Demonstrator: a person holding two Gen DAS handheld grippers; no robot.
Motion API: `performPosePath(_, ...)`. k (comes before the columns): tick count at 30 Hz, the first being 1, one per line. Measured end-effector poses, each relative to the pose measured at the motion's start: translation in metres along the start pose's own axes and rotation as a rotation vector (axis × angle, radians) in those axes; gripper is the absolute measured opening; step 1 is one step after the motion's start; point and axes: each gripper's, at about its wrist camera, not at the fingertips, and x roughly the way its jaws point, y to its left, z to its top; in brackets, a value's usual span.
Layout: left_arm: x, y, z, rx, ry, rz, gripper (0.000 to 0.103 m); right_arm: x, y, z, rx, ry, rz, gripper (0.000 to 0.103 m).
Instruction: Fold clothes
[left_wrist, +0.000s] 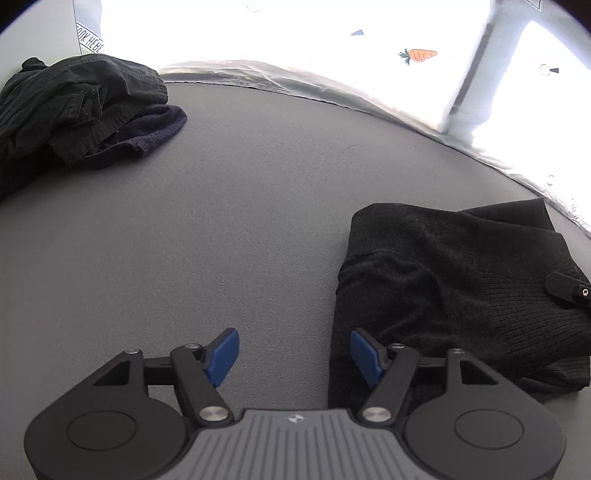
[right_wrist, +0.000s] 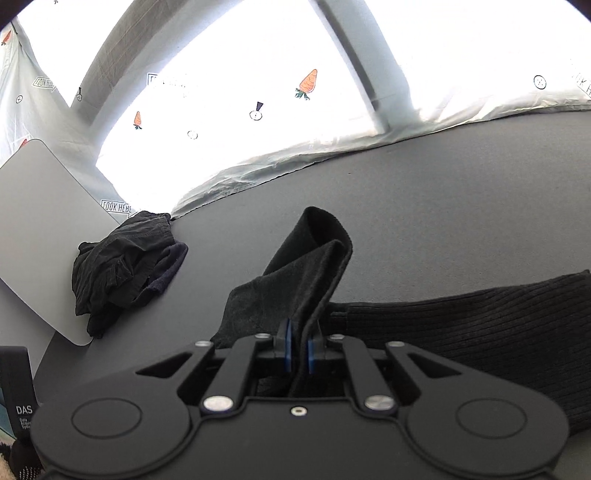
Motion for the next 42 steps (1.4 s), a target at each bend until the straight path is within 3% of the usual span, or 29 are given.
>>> performPosePath(15,-0.015,-0.07,-0.032,0.034,-0.019,-0.038,0.068,-0.073,-0.074,-0.007,0.023,-0.101,-0.16,0.008)
performPosePath(25,-0.012,-0.093,-0.028,0.016,-0.046,-0.03,0.068,-0.072,-0.12,-0.014,0.035,-0.051,-0.257,0.009)
performPosePath(28,-0.007,-0.096,-0.022,0.003,-0.055,-0.029,0.068,-0.064,-0.125,-0.013,0.015,-0.024,-0.282,0.014)
performPosePath(32,0.002,-0.098,-0.014,-0.006,-0.059,-0.043,0.069,-0.057,-0.135,-0.011,0.003,0.005,-0.313,0.036)
performPosePath(42,0.02,-0.103,-0.013,-0.033,-0.009,-0.069,0.075,-0.053,-0.164,-0.014,0.166,0.036,-0.226,0.044)
